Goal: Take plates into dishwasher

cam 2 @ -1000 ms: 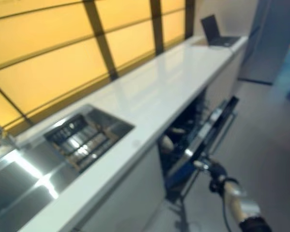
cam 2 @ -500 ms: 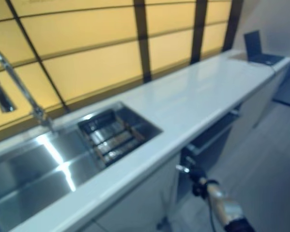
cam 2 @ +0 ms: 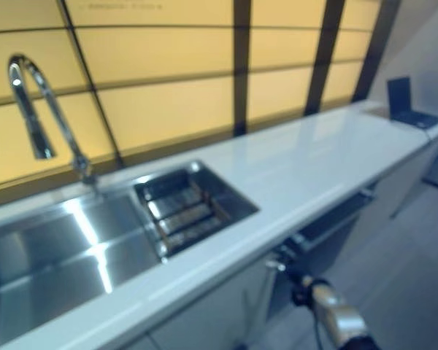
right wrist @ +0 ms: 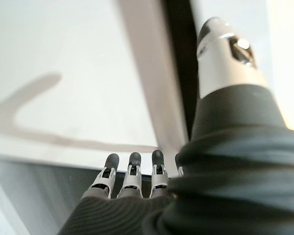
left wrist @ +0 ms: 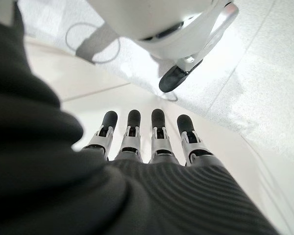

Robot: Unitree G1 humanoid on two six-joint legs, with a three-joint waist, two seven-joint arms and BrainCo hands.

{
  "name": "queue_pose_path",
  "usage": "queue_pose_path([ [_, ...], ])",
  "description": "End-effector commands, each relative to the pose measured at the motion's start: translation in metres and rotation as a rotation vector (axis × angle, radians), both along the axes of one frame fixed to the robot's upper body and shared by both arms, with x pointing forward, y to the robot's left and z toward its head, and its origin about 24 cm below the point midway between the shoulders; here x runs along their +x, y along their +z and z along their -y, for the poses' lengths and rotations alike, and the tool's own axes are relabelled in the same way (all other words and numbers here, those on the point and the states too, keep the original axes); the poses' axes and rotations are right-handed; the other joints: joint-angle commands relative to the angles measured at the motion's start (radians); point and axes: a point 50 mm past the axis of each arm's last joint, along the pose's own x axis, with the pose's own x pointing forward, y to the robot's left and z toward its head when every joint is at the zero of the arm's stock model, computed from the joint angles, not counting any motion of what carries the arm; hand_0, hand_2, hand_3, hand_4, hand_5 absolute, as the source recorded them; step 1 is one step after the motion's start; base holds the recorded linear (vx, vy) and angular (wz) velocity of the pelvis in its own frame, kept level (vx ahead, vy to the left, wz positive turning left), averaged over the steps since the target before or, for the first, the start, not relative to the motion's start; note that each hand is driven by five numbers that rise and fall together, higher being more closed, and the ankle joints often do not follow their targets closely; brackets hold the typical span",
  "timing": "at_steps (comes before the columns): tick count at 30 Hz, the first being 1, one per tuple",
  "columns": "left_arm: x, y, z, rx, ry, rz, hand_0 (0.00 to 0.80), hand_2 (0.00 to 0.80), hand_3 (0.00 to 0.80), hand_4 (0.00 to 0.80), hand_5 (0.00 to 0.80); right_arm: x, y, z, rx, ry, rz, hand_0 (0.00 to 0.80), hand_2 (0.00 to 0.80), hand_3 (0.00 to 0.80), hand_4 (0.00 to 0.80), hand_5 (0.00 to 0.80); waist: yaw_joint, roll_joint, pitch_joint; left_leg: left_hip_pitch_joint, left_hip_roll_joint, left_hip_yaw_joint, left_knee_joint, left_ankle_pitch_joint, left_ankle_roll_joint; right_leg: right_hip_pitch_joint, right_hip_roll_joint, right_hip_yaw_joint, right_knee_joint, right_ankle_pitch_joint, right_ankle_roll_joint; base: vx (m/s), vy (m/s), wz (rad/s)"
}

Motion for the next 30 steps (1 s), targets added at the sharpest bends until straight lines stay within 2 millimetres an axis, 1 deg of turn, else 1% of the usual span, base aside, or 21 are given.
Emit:
queue_pose_path([
  [1, 0.014, 0.008, -0.02, 0.058, 0.054, 0.052, 0.0, 0.0, 0.0, 0.0, 0.0, 0.008, 0.014, 0.006, -0.161, 0.028, 0.084, 0.0, 0.0, 0.0, 0.0, 0.0, 0.048, -0.038, 0.0, 0.04, -0.028, 0.064, 0.003, -0.083, 0.035, 0.011, -0.012, 0.014, 0.083, -0.12, 0.003, -0.054, -0.044, 0.22],
  [3, 0.015, 0.01, -0.025, 0.063, 0.095, 0.068, 0.0, 0.0, 0.0, 0.0, 0.0, 0.002, 0.006, 0.015, -0.296, 0.037, 0.054, 0.0, 0.0, 0.0, 0.0, 0.0, 0.054, -0.038, 0.001, 0.039, -0.025, 0.048, 0.013, -0.086, 0.04, 0.013, -0.016, 0.022, 0.117, -0.141, -0.001, -0.078, -0.066, 0.15],
  [5, 0.017, 0.012, -0.028, 0.068, 0.123, 0.075, 0.0, 0.0, 0.0, 0.0, 0.0, -0.003, -0.001, 0.019, -0.359, 0.042, 0.026, 0.0, 0.0, 0.0, 0.0, 0.0, 0.057, -0.037, 0.003, 0.037, -0.021, 0.035, 0.023, -0.087, 0.044, 0.013, -0.021, 0.028, 0.146, -0.157, -0.003, -0.106, -0.097, 0.23],
  [8, 0.021, 0.015, -0.035, 0.077, 0.175, 0.1, 0.0, 0.0, 0.0, 0.0, 0.0, -0.012, -0.014, 0.024, -0.389, 0.045, -0.036, 0.0, 0.0, 0.0, 0.0, 0.0, 0.064, -0.031, 0.015, 0.019, -0.01, 0.003, 0.076, -0.097, 0.046, 0.006, -0.031, 0.035, 0.217, -0.191, -0.013, -0.121, -0.149, 0.21],
  [9, 0.023, 0.017, -0.038, 0.078, 0.204, 0.119, 0.0, 0.0, 0.0, 0.0, 0.0, -0.016, -0.023, 0.025, -0.402, 0.055, -0.067, 0.0, 0.0, 0.0, 0.0, 0.0, 0.069, -0.026, 0.025, 0.012, 0.0, -0.018, 0.105, -0.101, 0.042, -0.002, -0.034, 0.031, 0.255, -0.206, -0.023, -0.097, -0.21, 0.21],
  [11, 0.022, 0.018, -0.042, 0.085, 0.237, 0.134, 0.0, 0.0, 0.0, 0.0, 0.0, -0.027, -0.04, 0.027, -0.41, 0.072, -0.142, 0.0, 0.0, 0.0, 0.0, 0.0, 0.081, -0.016, 0.039, 0.005, 0.014, -0.047, 0.127, -0.096, 0.029, -0.005, -0.032, 0.02, 0.285, -0.221, -0.039, -0.038, -0.213, 0.28],
  [13, 0.018, 0.018, -0.043, 0.081, 0.232, 0.142, 0.0, 0.0, 0.0, 0.0, 0.0, -0.039, -0.057, 0.031, -0.433, 0.063, -0.214, 0.0, 0.0, 0.0, 0.0, 0.0, 0.101, -0.004, 0.05, -0.024, 0.02, -0.056, 0.113, -0.052, 0.006, 0.019, -0.015, 0.007, 0.267, -0.226, -0.054, -0.025, -0.143, 0.38],
  [15, 0.015, 0.017, -0.038, 0.055, 0.227, 0.156, 0.0, 0.0, 0.0, 0.0, 0.0, -0.054, -0.072, 0.042, -0.488, 0.061, -0.299, 0.0, 0.0, 0.0, 0.0, 0.0, 0.127, 0.013, 0.066, -0.082, 0.021, -0.045, 0.084, 0.015, -0.02, 0.051, 0.009, -0.012, 0.215, -0.215, -0.063, -0.082, -0.09, 0.45],
  [16, 0.015, 0.016, -0.037, 0.052, 0.223, 0.156, 0.0, 0.0, 0.0, 0.0, 0.0, -0.055, -0.074, 0.043, -0.496, 0.062, -0.305, 0.0, 0.0, 0.0, 0.0, 0.0, 0.13, 0.016, 0.068, -0.09, 0.021, -0.051, 0.08, 0.025, -0.024, 0.053, 0.013, -0.012, 0.206, -0.212, -0.065, -0.128, -0.055, 0.5],
  [17, 0.01, 0.014, -0.032, 0.04, 0.217, 0.147, 0.0, 0.0, 0.0, 0.0, 0.0, -0.066, -0.085, 0.05, -0.542, 0.07, -0.361, 0.0, 0.0, 0.0, 0.0, 0.0, 0.15, 0.026, 0.079, -0.127, 0.019, -0.078, 0.067, 0.063, -0.037, 0.062, 0.029, -0.015, 0.165, -0.195, -0.068, -0.139, -0.071, 0.48],
  [18, 0.005, 0.011, -0.03, 0.034, 0.211, 0.128, 0.0, 0.0, 0.0, 0.0, 0.0, -0.075, -0.094, 0.055, -0.554, 0.077, -0.427, 0.0, 0.0, 0.0, 0.0, 0.0, 0.157, 0.025, 0.082, -0.127, 0.016, -0.082, 0.061, 0.053, -0.049, 0.073, 0.031, -0.017, 0.135, -0.197, -0.063, -0.213, -0.081, 0.47],
  [20, 0.0, 0.009, -0.029, 0.027, 0.233, 0.111, 0.0, 0.0, 0.0, 0.0, 0.0, -0.088, -0.105, 0.061, -0.607, 0.097, -0.493, 0.0, 0.0, 0.0, 0.0, 0.0, 0.151, 0.018, 0.075, -0.116, 0.013, -0.046, 0.128, 0.018, -0.042, 0.067, 0.028, -0.056, 0.09, -0.166, -0.063, -0.248, 0.016, 0.5],
  [21, -0.003, 0.007, -0.029, 0.025, 0.254, 0.1, 0.0, 0.0, 0.0, 0.0, 0.0, -0.096, -0.112, 0.063, -0.616, 0.091, -0.526, 0.0, 0.0, 0.0, 0.0, 0.0, 0.151, 0.007, 0.065, -0.098, 0.006, -0.024, 0.162, -0.017, -0.034, 0.064, 0.02, -0.087, 0.063, -0.142, -0.059, -0.26, 0.078, 0.58],
  [22, -0.005, 0.007, -0.03, 0.025, 0.266, 0.095, 0.0, 0.0, 0.0, 0.0, 0.0, -0.1, -0.115, 0.064, -0.611, 0.081, -0.546, 0.0, 0.0, 0.0, 0.0, 0.0, 0.15, -0.004, 0.061, -0.09, -0.004, -0.016, 0.23, -0.042, -0.028, 0.057, 0.013, -0.102, 0.049, -0.125, -0.058, -0.292, 0.092, 0.51],
  [24, -0.012, 0.004, -0.03, 0.032, 0.288, 0.068, 0.0, 0.0, 0.0, 0.0, 0.0, -0.114, -0.126, 0.068, -0.586, 0.042, -0.607, 0.0, 0.0, 0.0, 0.0, 0.0, 0.151, -0.026, 0.041, -0.051, -0.041, -0.012, 0.327, -0.121, -0.003, 0.031, -0.003, -0.134, 0.035, -0.085, -0.05, -0.313, 0.113, 0.19],
  [26, -0.017, 0.002, -0.03, 0.032, 0.292, 0.051, 0.0, 0.0, 0.0, 0.0, 0.0, -0.123, -0.132, 0.069, -0.573, 0.014, -0.638, 0.0, 0.0, 0.0, 0.0, 0.0, 0.148, -0.033, 0.025, -0.017, -0.06, -0.008, 0.398, -0.171, 0.001, 0.012, -0.007, -0.156, 0.02, -0.06, -0.047, -0.312, 0.179, 0.24],
  [28, -0.018, 0.002, -0.028, 0.023, 0.292, 0.055, 0.0, 0.0, 0.0, 0.0, 0.0, -0.132, -0.137, 0.072, -0.543, -0.027, -0.672, 0.0, 0.0, 0.0, 0.0, 0.0, 0.14, -0.029, 0.008, 0.031, -0.076, -0.009, 0.387, -0.211, 0.003, -0.004, -0.005, -0.173, 0.013, -0.037, -0.036, -0.29, 0.303, 0.4],
  [30, -0.013, 0.003, -0.026, 0.006, 0.275, 0.08, 0.0, 0.0, 0.0, 0.0, 0.0, -0.14, -0.14, 0.076, -0.531, -0.063, -0.699, 0.0, 0.0, 0.0, 0.0, 0.0, 0.122, -0.02, -0.007, 0.101, -0.096, 0.011, 0.303, -0.256, 0.016, -0.033, -0.012, -0.186, 0.02, -0.007, -0.01, -0.256, 0.415, 0.21],
])
